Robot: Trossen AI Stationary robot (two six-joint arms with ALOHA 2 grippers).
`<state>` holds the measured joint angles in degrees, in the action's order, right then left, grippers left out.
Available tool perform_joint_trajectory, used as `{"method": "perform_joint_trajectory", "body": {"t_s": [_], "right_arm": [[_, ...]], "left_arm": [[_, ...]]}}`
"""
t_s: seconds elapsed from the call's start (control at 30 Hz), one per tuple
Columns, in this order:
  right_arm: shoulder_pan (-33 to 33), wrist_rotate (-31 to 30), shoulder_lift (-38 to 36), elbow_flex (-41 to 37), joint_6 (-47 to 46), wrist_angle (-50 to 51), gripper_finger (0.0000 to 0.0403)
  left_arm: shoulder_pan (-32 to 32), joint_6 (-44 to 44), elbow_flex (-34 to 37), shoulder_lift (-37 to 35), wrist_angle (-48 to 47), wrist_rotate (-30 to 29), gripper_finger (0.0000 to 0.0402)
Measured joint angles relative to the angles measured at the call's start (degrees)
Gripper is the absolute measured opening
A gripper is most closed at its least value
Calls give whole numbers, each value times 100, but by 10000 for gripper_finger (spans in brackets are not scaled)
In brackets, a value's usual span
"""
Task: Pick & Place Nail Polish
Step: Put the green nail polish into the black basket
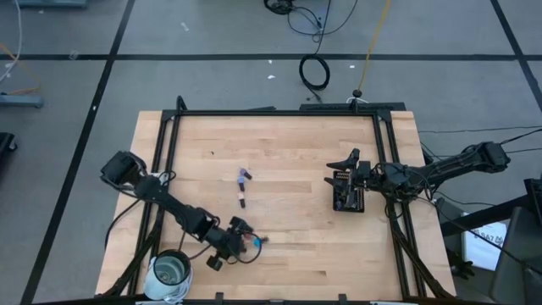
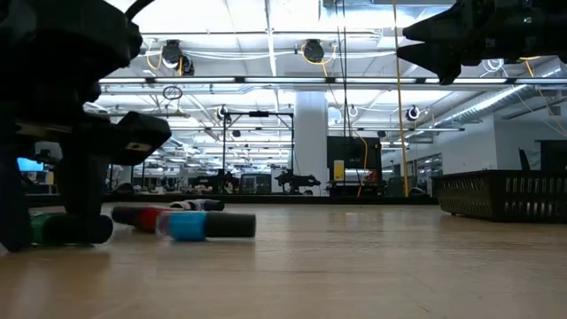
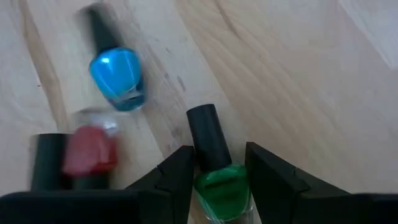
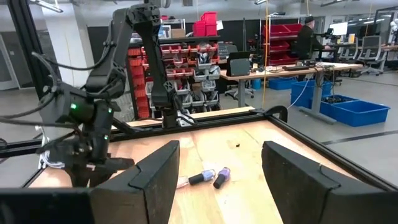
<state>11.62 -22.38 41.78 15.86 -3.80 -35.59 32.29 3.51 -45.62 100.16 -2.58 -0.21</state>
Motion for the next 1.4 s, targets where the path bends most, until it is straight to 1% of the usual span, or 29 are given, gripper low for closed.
{"method": "perform_joint_trajectory", "body": {"t_s": [0.13,0.3,0.5,0.73,0.83,1.03,1.17,1.23,1.37,1.4], "right_arm": [[0,0,2,0,-4,23,215],[0,0,2,0,-1,23,215],[0,-1,2,0,14,28,215],[2,-2,2,0,3,30,215],[1,-2,2,0,3,33,215],[0,-2,4,0,3,48,215],[1,-2,4,0,12,51,215],[2,-2,4,0,12,52,215],[0,-2,4,0,3,52,215],[2,-2,4,0,3,57,215]], "left_arm": [[-29,214,2,65,6,-122,140],[-172,1053,10,17,-39,-299,140],[-392,1937,4,5,-211,-217,140],[-521,2937,2,-3,-710,-167,140],[-535,3005,-1,0,-742,-187,140],[-627,3007,14,9,-680,-419,140],[-715,3015,17,13,-667,-346,139],[-739,2953,15,12,-677,-247,130],[-741,2951,15,4,-666,-215,86],[-745,2969,15,6,-650,-221,84]]}}
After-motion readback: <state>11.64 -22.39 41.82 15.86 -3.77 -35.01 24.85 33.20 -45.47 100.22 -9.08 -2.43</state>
